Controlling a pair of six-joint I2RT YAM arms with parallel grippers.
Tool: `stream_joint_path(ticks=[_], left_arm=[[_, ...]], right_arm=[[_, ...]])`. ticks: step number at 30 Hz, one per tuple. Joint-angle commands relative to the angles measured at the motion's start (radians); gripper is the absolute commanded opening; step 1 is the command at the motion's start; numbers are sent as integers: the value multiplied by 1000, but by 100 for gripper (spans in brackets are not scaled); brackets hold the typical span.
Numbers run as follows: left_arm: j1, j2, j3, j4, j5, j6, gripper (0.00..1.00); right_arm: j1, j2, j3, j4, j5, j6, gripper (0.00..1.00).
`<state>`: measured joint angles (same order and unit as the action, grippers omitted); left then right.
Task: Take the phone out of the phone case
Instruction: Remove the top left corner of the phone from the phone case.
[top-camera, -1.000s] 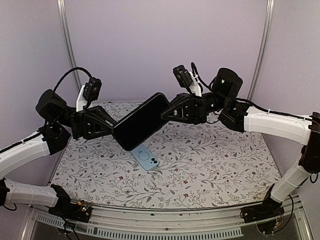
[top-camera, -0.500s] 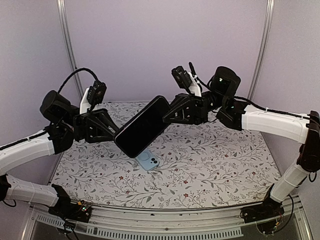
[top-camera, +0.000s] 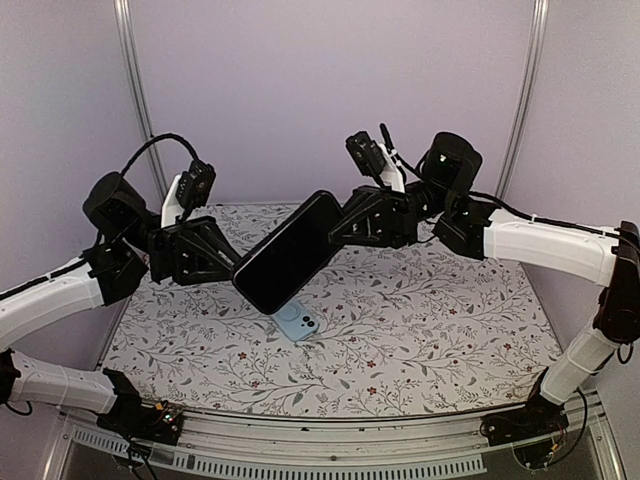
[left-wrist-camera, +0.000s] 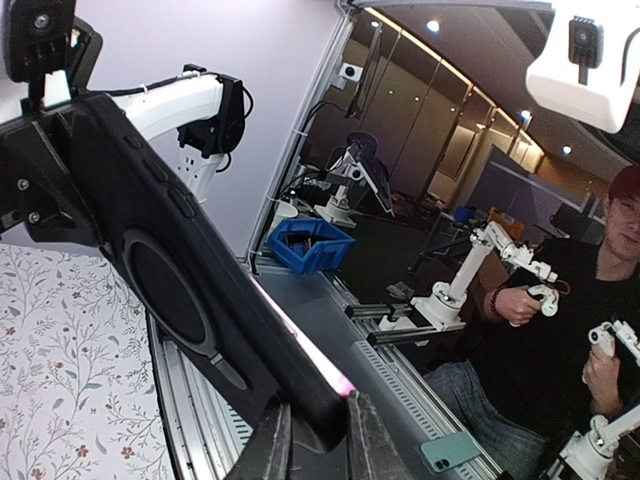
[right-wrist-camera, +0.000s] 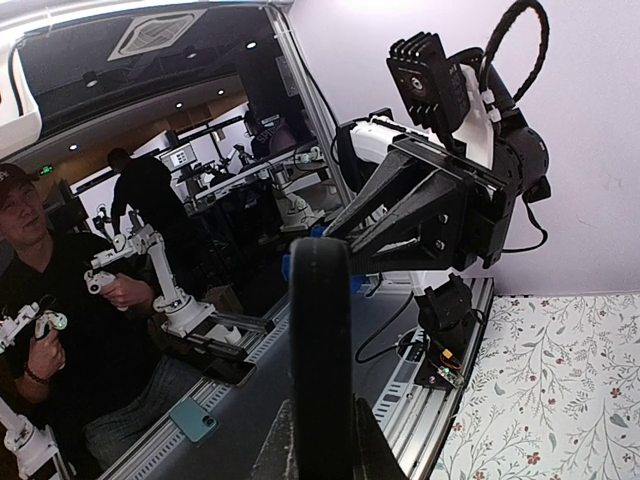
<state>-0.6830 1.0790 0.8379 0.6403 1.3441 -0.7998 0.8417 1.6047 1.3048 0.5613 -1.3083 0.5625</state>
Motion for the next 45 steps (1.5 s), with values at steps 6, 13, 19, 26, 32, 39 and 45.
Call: stream_joint_path(ticks=[6,13,19,26,32,39,45], left_arm=[[-20,-6,48,-166,-223,136,0],[-16,-1,107,-343,-341,200,0],[-4,17,161,-486,-465,227,0],[-3,25,180,-579,-588,286,0],[-4,35,182,-614,-681,338,0],[-8,79,196,-612,-719,384,0],[-9,86,199,-623,-767,440,0]], right_arm=[[26,12,30,2,55,0,0],[24,13,45,0,41,-13,0],[21,27,33,-1,49,-5,0],[19,31,11,4,76,12,0],[19,15,5,11,112,16,0],[15,-25,-47,10,191,20,0],[10,-53,-49,12,232,28,0]])
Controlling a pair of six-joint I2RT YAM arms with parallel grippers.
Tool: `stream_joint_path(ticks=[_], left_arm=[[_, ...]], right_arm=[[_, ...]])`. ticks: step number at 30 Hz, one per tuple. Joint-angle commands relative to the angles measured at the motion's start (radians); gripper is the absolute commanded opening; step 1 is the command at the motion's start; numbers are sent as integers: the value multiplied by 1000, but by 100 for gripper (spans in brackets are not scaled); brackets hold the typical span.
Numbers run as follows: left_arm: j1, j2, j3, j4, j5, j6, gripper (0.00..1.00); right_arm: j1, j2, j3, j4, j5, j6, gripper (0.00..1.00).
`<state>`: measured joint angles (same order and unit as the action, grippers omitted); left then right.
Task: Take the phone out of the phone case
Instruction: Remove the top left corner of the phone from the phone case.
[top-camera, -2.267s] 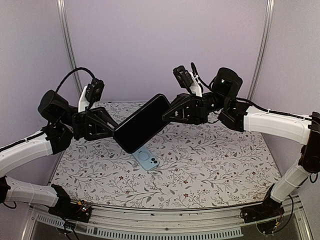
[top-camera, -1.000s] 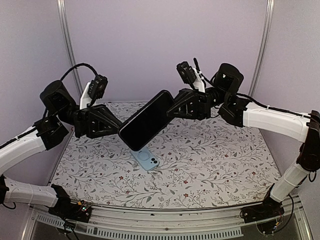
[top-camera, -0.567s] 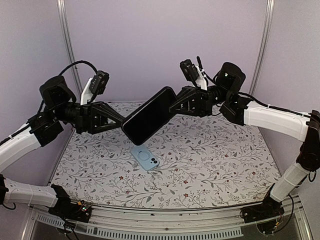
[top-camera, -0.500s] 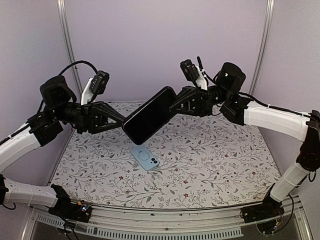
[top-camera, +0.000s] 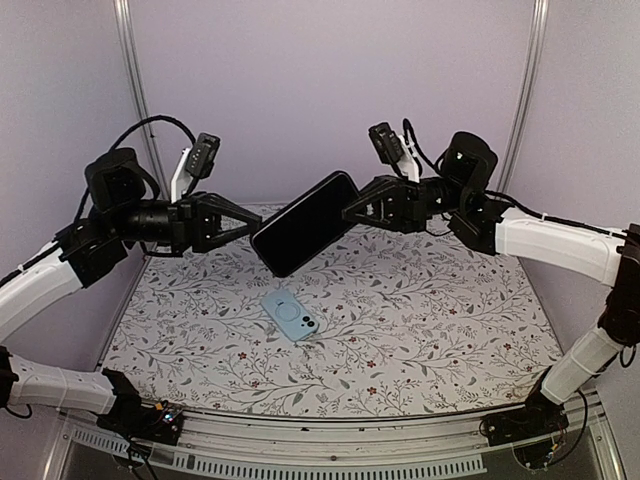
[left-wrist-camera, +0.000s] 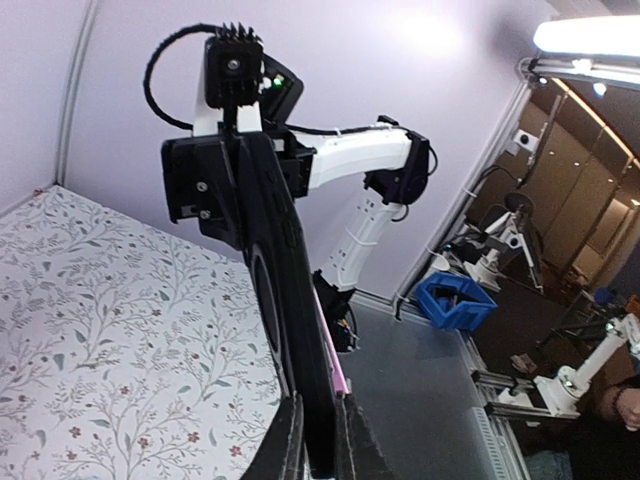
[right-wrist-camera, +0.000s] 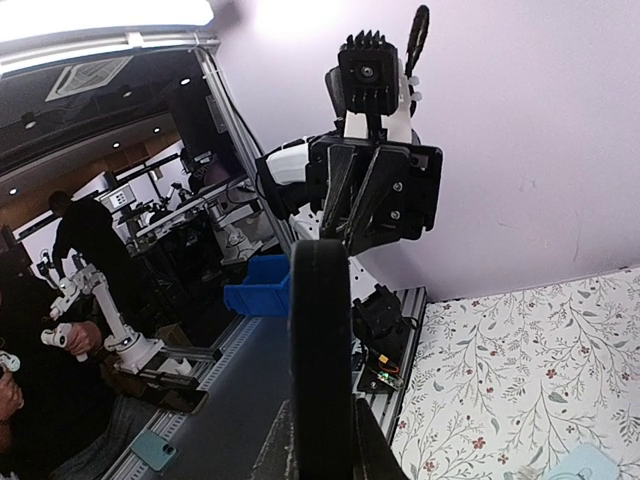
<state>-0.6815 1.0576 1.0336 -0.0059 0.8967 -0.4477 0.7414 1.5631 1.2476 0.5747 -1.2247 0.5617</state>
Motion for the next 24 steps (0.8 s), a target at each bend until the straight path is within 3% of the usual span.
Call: stream_joint_path(ticks=[1,15,20,24], left_arm=[[-11,110,5,21,-328,95,0],[-15,96,17,-58,-307,144,1],[-10,34,33,-112,-341,200,29],[6,-17,11,-127,-384,237,43]], right_arm=[[110,-19,9,0,154,26,0],[104,-44,13,17,159,21,0],[94,-79,-32,8,199,24,0],[92,-117,-64,7,237,20,0]])
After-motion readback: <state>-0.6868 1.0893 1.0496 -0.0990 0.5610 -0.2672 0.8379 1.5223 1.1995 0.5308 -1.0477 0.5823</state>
